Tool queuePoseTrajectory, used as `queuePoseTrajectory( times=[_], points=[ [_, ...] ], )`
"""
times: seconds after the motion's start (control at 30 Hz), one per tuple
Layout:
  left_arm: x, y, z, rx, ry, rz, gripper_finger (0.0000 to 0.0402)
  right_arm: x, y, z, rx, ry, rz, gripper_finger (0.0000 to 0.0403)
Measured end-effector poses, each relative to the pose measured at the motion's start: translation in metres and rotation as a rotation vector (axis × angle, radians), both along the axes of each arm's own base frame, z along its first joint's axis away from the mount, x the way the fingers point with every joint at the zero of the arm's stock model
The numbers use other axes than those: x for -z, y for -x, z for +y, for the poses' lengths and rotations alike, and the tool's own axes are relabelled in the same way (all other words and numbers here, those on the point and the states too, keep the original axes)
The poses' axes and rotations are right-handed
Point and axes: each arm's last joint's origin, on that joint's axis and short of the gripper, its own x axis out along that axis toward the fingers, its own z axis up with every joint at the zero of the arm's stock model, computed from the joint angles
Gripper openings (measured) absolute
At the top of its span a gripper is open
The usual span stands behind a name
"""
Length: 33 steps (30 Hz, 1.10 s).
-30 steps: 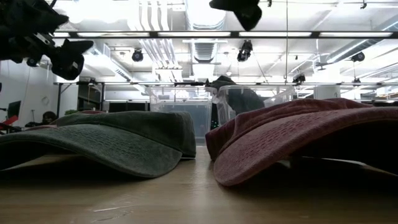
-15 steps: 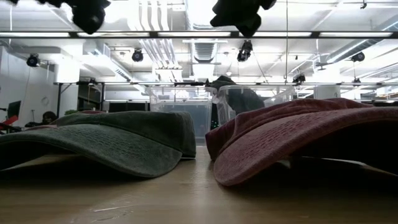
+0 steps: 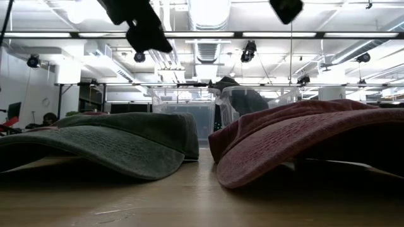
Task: Pick & Place hat
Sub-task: Put the black cap into the right transparent bin
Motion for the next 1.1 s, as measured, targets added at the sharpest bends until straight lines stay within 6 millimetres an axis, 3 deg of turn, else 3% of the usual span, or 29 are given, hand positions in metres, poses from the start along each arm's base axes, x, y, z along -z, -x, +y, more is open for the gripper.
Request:
queuePoseTrajectory(
  times=[0.17, 0.37, 0.7, 1.1],
  points=[
    [0.014, -0.007, -0.001, -0.056, 0.044, 0.083, 0.0255, 0.005, 0.03, -0.003, -0.006, -0.075, -0.083, 0.013],
    [0.022, -0.01, -0.002, -0.149, 0.116, 0.139, 0.0255, 0.012, 0.047, -0.007, -0.007, -0.108, -0.119, 0.0134],
    [0.044, -0.031, -0.005, -0.211, 0.059, 0.204, 0.0255, 0.019, 0.044, -0.006, -0.005, -0.098, -0.087, 0.013],
    [0.062, -0.06, -0.008, -0.037, -0.144, 0.252, 0.0255, 0.023, 0.04, -0.004, 0.005, -0.114, -0.059, 0.0136]
  ],
)
